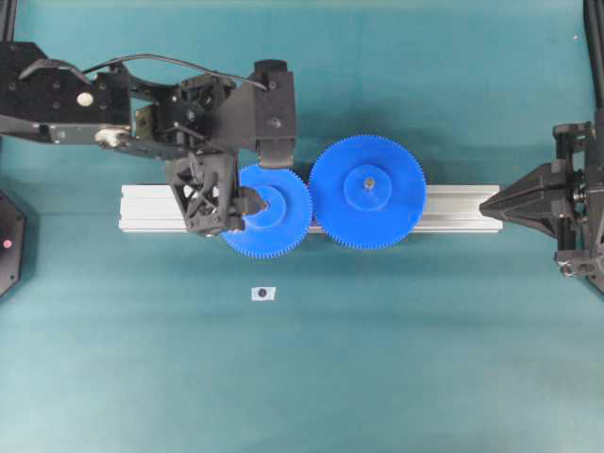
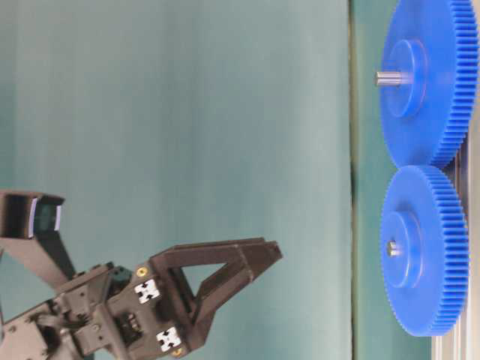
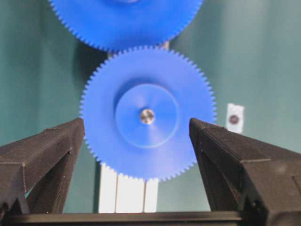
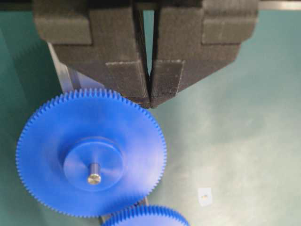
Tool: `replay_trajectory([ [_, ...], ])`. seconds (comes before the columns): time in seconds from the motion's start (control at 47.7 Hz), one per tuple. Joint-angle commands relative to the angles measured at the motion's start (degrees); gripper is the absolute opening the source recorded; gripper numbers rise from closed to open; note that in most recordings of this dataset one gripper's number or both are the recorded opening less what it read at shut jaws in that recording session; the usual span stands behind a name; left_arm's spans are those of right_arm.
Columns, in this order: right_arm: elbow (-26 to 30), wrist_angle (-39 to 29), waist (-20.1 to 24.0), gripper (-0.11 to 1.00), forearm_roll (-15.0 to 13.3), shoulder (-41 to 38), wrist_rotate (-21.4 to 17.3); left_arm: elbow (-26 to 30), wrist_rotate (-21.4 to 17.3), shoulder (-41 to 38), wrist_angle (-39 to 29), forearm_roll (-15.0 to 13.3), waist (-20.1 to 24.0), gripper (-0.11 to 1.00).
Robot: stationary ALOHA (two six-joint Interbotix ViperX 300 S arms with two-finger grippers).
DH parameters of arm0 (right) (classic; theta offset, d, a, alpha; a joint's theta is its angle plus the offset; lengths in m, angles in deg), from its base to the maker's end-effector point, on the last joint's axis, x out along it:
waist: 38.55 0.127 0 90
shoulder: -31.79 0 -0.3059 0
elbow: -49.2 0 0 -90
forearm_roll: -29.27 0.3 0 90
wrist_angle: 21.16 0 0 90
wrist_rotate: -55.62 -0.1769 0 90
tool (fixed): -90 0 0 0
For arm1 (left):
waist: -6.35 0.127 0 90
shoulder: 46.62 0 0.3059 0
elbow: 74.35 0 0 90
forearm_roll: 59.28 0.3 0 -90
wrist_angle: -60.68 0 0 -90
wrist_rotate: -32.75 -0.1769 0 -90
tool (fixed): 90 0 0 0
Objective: Insert the small gear onto the shaft.
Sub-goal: 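Withdraw the open left gripper back from the mounted gear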
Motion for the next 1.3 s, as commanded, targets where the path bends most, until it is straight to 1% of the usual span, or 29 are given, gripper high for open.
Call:
replay_trajectory([
  [0.0,0.53,0.62,-0.09,0.07,0.00,-0.26,-0.53,0.97,0.18,2.20,0.26,0.26,-0.26,0.85],
  [0.147,0.44,0.62,-0.09,0.07,0.00,-0.26,-0.53,0.97,0.35,2.46,0.44,0.09,-0.26,0.85],
  [0.357,0.44,0.62,-0.09,0.07,0.00,-0.26,-0.53,0.97,2.20,2.72,0.53,0.09,-0.35,0.85],
  [0.629,0.18,0.62,-0.09,0.07,0.00,-0.26,-1.49,0.88,3.96,2.99,0.53,0.09,-1.85,0.85],
  [1.28,0.18,0.62,-0.09,0.07,0.00,-0.26,-1.76,0.62,3.96,2.81,0.53,0.09,-1.93,0.85],
])
